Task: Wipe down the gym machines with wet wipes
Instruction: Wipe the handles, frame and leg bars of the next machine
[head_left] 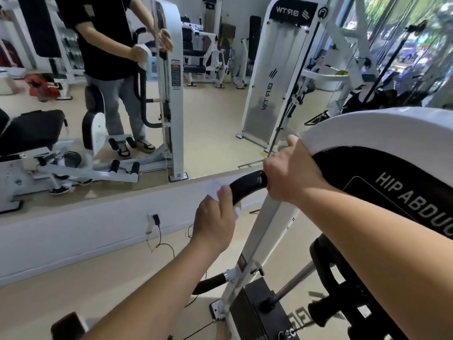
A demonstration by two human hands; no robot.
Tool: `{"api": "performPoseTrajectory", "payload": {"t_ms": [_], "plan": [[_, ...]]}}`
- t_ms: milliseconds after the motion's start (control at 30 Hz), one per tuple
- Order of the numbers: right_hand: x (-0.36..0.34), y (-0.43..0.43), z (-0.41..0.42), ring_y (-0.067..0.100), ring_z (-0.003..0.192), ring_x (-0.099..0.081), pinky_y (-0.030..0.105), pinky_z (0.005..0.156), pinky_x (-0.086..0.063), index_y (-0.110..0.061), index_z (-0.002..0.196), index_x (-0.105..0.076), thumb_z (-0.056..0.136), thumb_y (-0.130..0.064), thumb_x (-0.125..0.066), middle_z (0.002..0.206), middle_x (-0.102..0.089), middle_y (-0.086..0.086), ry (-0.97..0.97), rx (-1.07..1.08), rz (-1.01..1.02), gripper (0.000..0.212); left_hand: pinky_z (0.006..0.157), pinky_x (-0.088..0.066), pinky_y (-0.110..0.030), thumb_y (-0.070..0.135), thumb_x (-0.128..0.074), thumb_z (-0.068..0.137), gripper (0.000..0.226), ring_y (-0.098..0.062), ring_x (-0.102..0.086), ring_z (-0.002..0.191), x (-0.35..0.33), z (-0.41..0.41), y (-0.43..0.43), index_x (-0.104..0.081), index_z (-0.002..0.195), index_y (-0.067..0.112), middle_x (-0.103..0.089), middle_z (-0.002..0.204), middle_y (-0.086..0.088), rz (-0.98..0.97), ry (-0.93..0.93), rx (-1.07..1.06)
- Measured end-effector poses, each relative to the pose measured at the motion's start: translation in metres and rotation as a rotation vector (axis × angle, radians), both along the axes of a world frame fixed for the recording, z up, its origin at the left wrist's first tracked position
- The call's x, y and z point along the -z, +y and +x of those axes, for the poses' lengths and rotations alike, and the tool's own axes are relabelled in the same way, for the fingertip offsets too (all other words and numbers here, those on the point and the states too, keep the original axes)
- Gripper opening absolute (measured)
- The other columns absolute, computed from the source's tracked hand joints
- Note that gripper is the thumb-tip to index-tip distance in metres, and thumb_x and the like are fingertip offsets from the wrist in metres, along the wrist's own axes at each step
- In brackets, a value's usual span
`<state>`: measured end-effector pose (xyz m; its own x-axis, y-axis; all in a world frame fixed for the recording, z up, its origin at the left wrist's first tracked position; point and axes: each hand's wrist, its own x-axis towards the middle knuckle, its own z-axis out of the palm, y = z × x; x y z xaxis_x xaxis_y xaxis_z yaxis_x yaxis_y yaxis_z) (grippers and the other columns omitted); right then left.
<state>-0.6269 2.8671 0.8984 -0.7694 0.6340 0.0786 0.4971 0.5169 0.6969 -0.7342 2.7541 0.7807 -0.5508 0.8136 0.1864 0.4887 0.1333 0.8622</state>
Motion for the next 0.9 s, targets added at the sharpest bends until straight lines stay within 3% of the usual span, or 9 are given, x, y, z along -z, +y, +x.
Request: {"api": "performPoseTrajectory", "payload": {"t_ms": [133,267,367,467,533,633,733,833,900], "plan": [[-0.002,-0.001,0.001,0.011,0.062,-0.048,0.038,0.086,-0.028,-0.026,0.063,-0.054,0.086,-0.031,-0.056,0.06,-0.058,-0.01,0.001,-0.012,0.006,0.024,0.089,-0.042,-0.04,0.052,-0.025,0.109,0.051,-0.033,-0.056,0.1,-0.007,-0.004,-0.008,-0.054,0.085,0.017,-0.058,0.095,-0.017,-0.093,-0.33,-0.035],[-0.001,0.001,0.001,0.012,0.06,-0.049,0.039,0.082,-0.025,-0.026,0.061,-0.051,0.084,-0.029,-0.056,0.059,-0.057,-0.008,0.006,-0.03,0.013,0.024,0.107,-0.043,-0.043,0.049,-0.021,0.11,0.057,-0.038,-0.055,0.122,-0.04,-0.014,0.002,-0.055,0.115,0.003,-0.061,0.129,-0.022,-0.224,-0.285,0.083],[0.003,0.004,0.001,0.012,0.059,-0.047,0.039,0.082,-0.024,-0.025,0.064,-0.052,0.083,-0.028,-0.057,0.059,-0.056,-0.008,0.018,-0.023,-0.009,0.02,0.096,-0.047,-0.047,0.029,-0.024,0.11,0.017,-0.042,-0.056,0.108,-0.071,-0.01,0.026,-0.034,0.11,0.015,-0.06,0.123,-0.023,-0.321,-0.112,0.164],[0.006,0.007,0.002,0.014,0.059,-0.043,0.039,0.082,-0.02,-0.027,0.081,-0.053,0.082,-0.026,-0.053,0.06,-0.052,-0.01,0.036,-0.057,-0.045,0.001,0.081,-0.047,-0.04,0.042,-0.015,0.107,0.049,-0.032,-0.058,0.088,-0.102,0.009,0.052,-0.052,0.107,0.01,-0.068,0.103,-0.016,-0.413,-0.033,0.213],[0.006,0.008,0.003,0.015,0.058,-0.042,0.04,0.085,-0.018,-0.028,0.089,-0.053,0.081,-0.027,-0.052,0.061,-0.051,-0.011,0.038,-0.054,-0.042,0.009,0.071,-0.048,-0.033,0.053,-0.014,0.106,0.064,-0.025,-0.061,0.071,-0.11,0.008,0.068,-0.06,0.095,0.009,-0.065,0.083,-0.011,-0.44,-0.321,0.273],[0.003,0.007,0.003,0.016,0.064,-0.05,0.041,0.093,-0.015,-0.028,0.074,-0.051,0.079,-0.031,-0.053,0.063,-0.055,-0.011,0.025,-0.049,-0.032,0.007,0.058,-0.047,-0.029,0.052,-0.029,0.1,0.049,-0.025,-0.055,0.056,-0.109,-0.004,0.072,-0.057,0.093,0.013,-0.058,0.082,-0.015,-0.563,-0.559,0.377],[0.002,0.006,0.002,0.016,0.068,-0.053,0.042,0.088,-0.022,-0.028,0.073,-0.051,0.08,-0.032,-0.053,0.065,-0.056,-0.011,0.018,-0.044,-0.06,0.008,0.064,-0.045,-0.033,0.053,-0.024,0.101,0.052,-0.025,-0.053,0.064,-0.102,-0.006,0.076,-0.057,0.095,0.012,-0.06,0.087,-0.015,-0.499,-0.403,0.332],[0.003,0.006,0.003,0.016,0.067,-0.055,0.04,0.092,-0.028,-0.027,0.073,-0.056,0.078,-0.027,-0.054,0.066,-0.059,-0.01,-0.003,-0.013,-0.061,0.005,0.078,-0.045,-0.038,0.046,-0.015,0.107,0.056,-0.031,-0.057,0.085,-0.093,0.009,0.054,-0.056,0.092,0.01,-0.061,0.079,-0.007,-0.353,0.025,0.14],[0.002,0.004,0.002,0.016,0.066,-0.054,0.041,0.098,-0.032,-0.026,0.07,-0.056,0.079,-0.026,-0.054,0.065,-0.06,-0.009,-0.019,0.012,-0.072,0.01,0.069,-0.044,-0.039,0.043,-0.018,0.109,0.05,-0.031,-0.056,0.078,-0.058,0.013,0.029,-0.052,0.089,0.012,-0.062,0.077,-0.004,-0.177,0.145,-0.038]]}}
